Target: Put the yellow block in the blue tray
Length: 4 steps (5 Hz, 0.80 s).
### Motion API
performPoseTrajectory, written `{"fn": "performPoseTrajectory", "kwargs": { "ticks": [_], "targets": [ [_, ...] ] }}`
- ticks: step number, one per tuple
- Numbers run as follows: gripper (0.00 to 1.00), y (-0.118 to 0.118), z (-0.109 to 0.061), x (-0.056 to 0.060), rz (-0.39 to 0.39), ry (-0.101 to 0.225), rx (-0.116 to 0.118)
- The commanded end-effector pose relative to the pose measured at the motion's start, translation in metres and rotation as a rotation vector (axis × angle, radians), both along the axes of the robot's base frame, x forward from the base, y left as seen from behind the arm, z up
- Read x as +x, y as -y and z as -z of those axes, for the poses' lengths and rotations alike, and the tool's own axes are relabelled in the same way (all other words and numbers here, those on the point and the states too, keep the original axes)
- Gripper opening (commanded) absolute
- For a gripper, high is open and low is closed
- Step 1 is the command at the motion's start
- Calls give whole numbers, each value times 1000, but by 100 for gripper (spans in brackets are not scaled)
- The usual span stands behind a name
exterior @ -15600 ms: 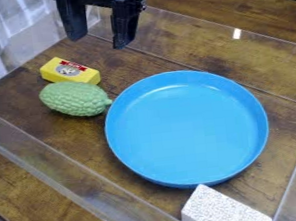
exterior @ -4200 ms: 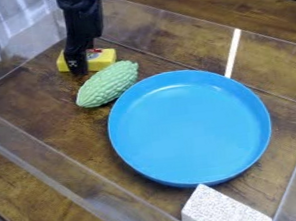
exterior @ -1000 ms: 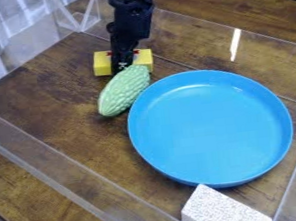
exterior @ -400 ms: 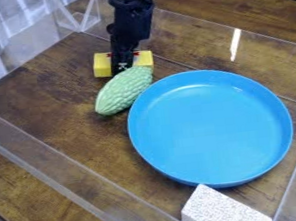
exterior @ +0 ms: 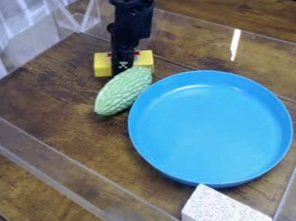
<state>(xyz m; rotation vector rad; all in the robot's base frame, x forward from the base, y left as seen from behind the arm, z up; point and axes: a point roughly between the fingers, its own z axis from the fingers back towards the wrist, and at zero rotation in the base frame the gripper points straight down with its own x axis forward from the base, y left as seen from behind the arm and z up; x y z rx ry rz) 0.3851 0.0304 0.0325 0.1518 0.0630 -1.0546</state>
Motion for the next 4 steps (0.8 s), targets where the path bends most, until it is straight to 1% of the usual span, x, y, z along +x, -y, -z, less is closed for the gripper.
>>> {"fn": "performPoseTrajectory", "kwargs": {
  "ticks": [1, 2, 4],
  "targets": [
    [0, 3, -51, 16, 8, 136, 0],
    [0, 3, -52, 15, 8, 130, -5],
    [0, 12, -61, 16, 20, 123, 7]
  ]
}}
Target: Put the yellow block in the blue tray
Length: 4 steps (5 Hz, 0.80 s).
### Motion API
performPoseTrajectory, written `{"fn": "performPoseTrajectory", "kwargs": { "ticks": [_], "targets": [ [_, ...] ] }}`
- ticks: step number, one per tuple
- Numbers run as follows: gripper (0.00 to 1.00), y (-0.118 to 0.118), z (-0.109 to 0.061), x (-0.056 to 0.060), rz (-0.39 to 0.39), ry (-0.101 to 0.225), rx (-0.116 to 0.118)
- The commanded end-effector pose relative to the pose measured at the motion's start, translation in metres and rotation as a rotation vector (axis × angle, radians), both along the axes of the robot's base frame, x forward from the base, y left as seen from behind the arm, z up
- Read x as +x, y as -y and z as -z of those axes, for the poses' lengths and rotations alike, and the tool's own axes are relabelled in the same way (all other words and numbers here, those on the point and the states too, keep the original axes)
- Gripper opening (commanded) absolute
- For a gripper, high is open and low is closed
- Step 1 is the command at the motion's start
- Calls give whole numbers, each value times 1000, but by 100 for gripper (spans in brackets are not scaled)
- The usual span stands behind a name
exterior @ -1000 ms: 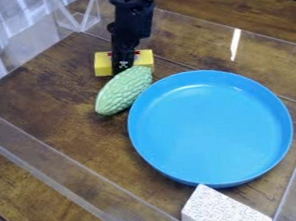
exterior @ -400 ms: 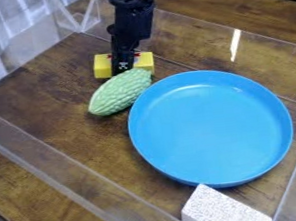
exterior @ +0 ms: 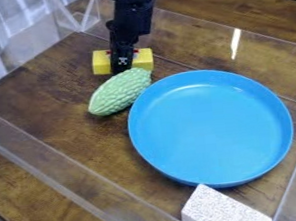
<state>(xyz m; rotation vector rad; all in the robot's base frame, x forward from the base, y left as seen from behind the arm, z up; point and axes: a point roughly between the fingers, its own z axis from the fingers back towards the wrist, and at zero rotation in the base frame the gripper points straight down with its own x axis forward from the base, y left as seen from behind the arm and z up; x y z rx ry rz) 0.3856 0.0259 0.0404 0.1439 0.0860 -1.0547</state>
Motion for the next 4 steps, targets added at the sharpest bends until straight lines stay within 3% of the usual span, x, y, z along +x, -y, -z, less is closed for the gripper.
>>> {"fn": "performPoseTrajectory", "kwargs": {
  "ticks": [1, 4],
  "targets": [
    [0, 12, -56, 16, 28, 145, 7],
    [0, 23, -63, 14, 39, 139, 12]
  ]
}}
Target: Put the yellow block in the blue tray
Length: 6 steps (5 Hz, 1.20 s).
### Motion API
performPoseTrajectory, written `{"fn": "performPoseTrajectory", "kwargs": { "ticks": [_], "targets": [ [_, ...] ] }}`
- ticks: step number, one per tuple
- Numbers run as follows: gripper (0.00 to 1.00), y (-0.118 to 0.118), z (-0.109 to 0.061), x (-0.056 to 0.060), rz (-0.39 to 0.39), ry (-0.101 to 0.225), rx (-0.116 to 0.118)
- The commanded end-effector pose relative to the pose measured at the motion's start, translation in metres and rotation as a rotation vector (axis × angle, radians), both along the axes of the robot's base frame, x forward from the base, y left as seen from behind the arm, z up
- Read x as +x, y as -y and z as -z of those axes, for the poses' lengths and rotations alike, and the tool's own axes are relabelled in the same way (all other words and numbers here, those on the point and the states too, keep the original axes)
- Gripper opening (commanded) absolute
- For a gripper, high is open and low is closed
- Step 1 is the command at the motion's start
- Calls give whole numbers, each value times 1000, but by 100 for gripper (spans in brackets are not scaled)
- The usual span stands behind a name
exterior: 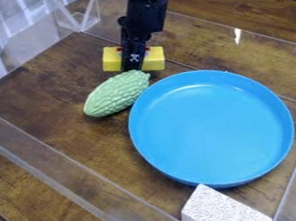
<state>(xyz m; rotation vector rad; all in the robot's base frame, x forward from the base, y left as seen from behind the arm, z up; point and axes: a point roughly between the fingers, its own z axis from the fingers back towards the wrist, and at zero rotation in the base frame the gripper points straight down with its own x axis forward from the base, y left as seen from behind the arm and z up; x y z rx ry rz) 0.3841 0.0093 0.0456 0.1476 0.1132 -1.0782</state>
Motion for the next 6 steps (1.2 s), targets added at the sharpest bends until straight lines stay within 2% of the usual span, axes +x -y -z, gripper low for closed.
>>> {"fn": "performPoseTrajectory", "kwargs": {
  "ticks": [1, 4, 6],
  "targets": [
    [0, 9, -58, 15, 21, 163, -6],
    [0, 17, -63, 12, 32, 159, -3],
    [0, 28, -62, 8, 39, 171, -10]
  ]
}}
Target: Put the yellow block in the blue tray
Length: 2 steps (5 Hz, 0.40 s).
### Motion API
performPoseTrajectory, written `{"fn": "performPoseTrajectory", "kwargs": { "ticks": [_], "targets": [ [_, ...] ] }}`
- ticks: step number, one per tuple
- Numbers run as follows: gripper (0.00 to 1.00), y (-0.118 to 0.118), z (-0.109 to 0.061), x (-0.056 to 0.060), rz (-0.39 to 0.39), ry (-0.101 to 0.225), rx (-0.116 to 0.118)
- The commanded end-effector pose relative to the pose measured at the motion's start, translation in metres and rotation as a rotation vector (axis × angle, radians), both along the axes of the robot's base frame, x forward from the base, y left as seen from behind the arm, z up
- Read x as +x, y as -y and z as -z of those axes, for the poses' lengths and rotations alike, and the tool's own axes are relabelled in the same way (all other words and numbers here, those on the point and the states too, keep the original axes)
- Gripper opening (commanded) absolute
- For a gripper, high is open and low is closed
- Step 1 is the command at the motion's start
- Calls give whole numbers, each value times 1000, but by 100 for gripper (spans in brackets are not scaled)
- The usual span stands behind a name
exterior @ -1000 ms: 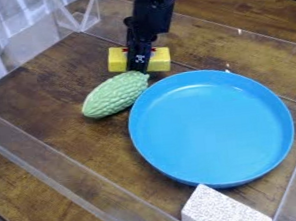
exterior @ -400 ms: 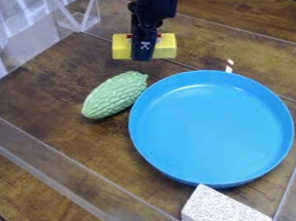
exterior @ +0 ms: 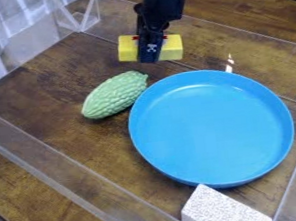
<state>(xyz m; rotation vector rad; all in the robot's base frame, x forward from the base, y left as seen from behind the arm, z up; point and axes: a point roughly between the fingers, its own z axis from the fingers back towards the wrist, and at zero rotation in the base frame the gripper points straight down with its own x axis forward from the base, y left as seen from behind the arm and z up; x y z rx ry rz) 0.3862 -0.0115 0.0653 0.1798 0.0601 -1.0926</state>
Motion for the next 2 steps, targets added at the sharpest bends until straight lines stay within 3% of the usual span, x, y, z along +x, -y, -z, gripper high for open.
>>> {"fn": "performPoseTrajectory", "kwargs": {
  "ticks": [1, 2],
  "targets": [
    [0, 14, -43, 4, 16, 118, -14],
    [0, 23, -44, 2, 11, 123, -16]
  ]
}}
